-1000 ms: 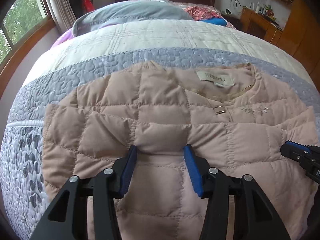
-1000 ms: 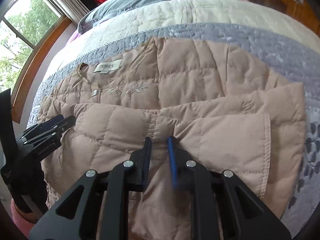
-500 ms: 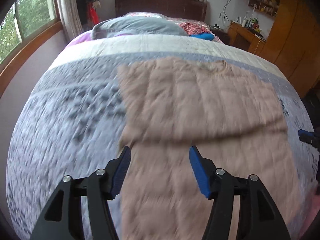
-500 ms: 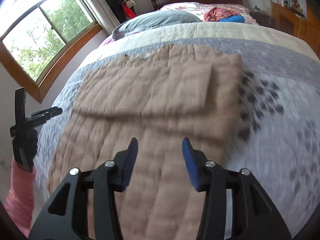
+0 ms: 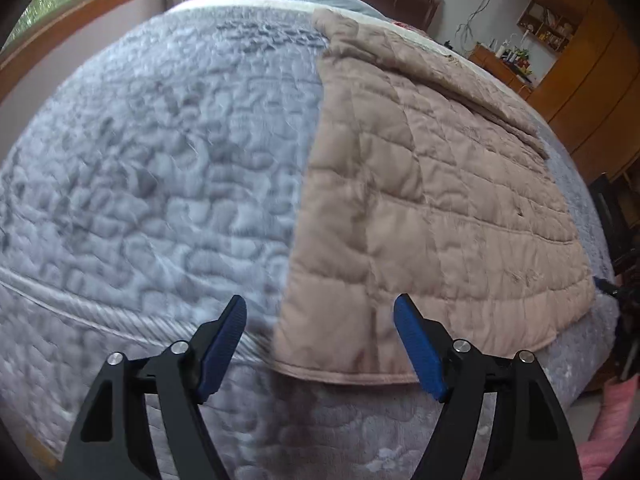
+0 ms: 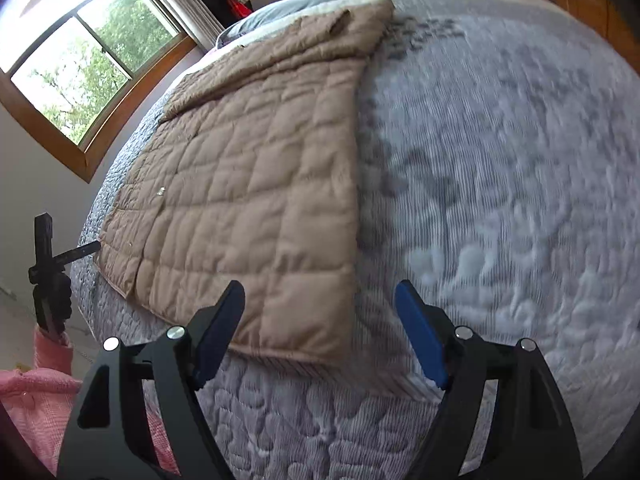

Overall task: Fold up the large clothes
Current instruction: 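Grasp the coat hem with both tools, then lift the hem with both tools and fold it toward the collar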

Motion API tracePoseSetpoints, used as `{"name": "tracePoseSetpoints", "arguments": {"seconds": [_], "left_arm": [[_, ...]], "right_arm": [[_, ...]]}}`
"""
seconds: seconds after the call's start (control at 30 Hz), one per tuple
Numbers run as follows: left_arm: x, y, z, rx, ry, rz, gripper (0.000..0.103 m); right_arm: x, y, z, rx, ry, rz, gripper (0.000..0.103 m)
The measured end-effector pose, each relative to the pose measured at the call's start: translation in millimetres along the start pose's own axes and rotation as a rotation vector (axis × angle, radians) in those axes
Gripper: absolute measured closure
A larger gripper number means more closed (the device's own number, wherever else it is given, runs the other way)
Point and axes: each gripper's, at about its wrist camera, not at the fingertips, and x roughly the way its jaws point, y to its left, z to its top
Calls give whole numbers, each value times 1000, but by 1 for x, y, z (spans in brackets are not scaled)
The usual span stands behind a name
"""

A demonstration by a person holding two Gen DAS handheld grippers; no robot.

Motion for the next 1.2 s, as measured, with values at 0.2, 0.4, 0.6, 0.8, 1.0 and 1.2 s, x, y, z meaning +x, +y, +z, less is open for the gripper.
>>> {"name": "tracePoseSetpoints", "arguments": {"seconds": [0.2, 0.4, 0.6, 0.8, 1.0, 1.2], "left_arm": [[9, -15, -6, -5, -16, -8, 28], [8, -24, -12, 36, -11, -13, 75], [-15, -27, -17, 45, -69, -43, 88], [-58, -38, -44, 105, -104, -51, 89], [-67, -38, -81, 127, -93, -53, 88], [-41, -30, -81, 105, -48, -25, 88]], "right_arm": [[15, -3, -14, 22, -5, 16, 41], [24, 8, -8, 16, 12, 49, 88], [-1, 18, -15, -14, -36, 72, 94], [-35, 31, -42, -79, -77, 73, 94], [-39, 31, -83, -68, -70, 40, 94], [-15, 15, -83, 26, -24, 68, 95]]}}
